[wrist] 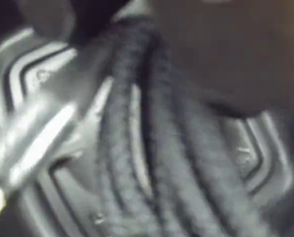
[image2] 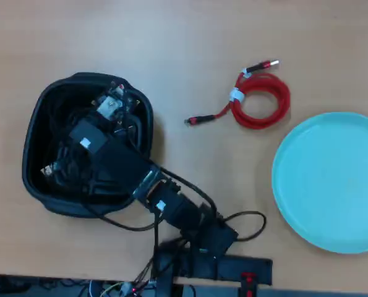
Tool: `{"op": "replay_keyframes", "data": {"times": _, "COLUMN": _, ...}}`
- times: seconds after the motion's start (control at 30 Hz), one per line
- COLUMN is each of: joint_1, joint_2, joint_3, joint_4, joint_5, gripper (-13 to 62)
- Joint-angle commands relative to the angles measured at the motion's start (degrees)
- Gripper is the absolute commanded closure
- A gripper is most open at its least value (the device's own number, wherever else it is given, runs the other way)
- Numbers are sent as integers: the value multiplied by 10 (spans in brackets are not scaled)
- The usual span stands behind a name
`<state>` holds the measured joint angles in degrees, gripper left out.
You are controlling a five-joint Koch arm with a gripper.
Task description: Put a black charging cable in a black bowl and put a red charging cable in a green bowl
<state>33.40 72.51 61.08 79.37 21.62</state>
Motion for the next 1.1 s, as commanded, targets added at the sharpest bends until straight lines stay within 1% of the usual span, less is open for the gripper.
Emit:
{"op": "replay_keyframes", "data": {"times": 0.0, "joint_1": -4, "joint_2": 10, "joint_3": -350, "joint_4": -47, "joint_5": 8, "gripper": 331}}
{"op": "replay_keyframes", "data": {"times": 0.23, "joint_1": -1, "joint_2": 10, "joint_3": -352, "joint_4": -18, "joint_5": 11, "gripper": 313}}
{"op": "replay_keyframes", "data": {"times": 0.33, "joint_1": 4, "joint_2": 9, "joint_3": -354, "joint_4": 4, "joint_5": 35, "gripper": 287}}
{"op": "replay_keyframes", "data": {"times": 0.6, "joint_1": 26, "joint_2": 10, "joint_3": -355, "joint_4": 11, "joint_5": 89, "gripper": 172}}
{"op": "replay_keyframes", "data": {"times": 0.77, "joint_1": 46, "joint_2": 18, "joint_3": -366, "joint_4": 18, "joint_5": 83, "gripper": 70}}
{"op": "replay_keyframes", "data": {"times": 1.07, "joint_1": 140, "joint_2": 78, "joint_3": -368, "joint_4": 151, "joint_5": 33, "gripper": 59}}
